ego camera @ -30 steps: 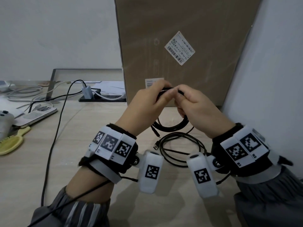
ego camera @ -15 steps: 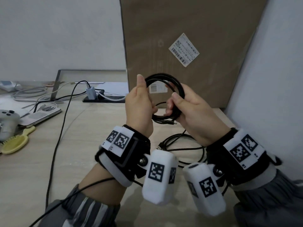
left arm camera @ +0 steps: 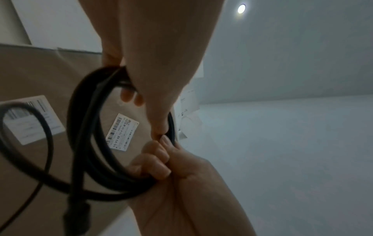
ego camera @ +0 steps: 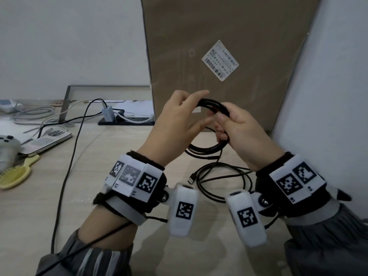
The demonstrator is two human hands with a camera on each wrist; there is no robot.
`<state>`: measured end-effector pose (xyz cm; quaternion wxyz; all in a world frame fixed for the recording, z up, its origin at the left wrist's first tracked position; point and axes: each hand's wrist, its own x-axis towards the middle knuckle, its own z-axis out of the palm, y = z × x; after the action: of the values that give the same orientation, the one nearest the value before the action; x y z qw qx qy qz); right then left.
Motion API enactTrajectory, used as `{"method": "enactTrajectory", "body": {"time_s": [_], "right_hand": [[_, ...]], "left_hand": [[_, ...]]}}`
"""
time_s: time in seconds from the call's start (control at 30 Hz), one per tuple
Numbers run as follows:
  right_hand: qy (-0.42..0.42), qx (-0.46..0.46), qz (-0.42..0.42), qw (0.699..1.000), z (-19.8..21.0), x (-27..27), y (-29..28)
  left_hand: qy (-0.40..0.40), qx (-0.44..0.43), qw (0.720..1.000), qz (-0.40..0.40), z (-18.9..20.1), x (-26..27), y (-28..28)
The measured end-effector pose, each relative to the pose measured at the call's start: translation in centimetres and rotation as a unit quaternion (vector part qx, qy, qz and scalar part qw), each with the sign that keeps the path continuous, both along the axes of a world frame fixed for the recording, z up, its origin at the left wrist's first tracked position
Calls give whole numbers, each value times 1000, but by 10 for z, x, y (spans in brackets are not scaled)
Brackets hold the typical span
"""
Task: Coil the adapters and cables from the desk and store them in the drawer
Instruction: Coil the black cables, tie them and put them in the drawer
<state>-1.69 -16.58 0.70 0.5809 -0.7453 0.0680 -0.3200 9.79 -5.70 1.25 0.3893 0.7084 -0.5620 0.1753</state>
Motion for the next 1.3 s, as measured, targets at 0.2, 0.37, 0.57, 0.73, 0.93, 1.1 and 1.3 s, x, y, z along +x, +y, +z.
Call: {"method": "enactTrajectory", "body": {"time_s": [0.2,0.37,0.57,0.73,0.93,1.1,1.3], "right_hand": [[57,-34,27,997,6,-8,-1],[59,-23,42,997,6,-7,3],[119,-116,13,986,4,-12,4],[181,-105,96,973,5,-16,5],[208,-135,89,965,2,-12,4],[173,-137,75,972,4,-14,3],[99,-67,19,993,7,-12,-2]], "left_hand": [[-124,27,992,-7,0,-5,-2],[-48,12,999,6,1,-6,-2],[33,-40,994,92,-3,-4,-5],[118,-130,972,158,2,8,3],[150,-181,955,179,5,16,6],[147,-190,953,186,6,14,7],[153,-170,959,170,5,14,7]]}}
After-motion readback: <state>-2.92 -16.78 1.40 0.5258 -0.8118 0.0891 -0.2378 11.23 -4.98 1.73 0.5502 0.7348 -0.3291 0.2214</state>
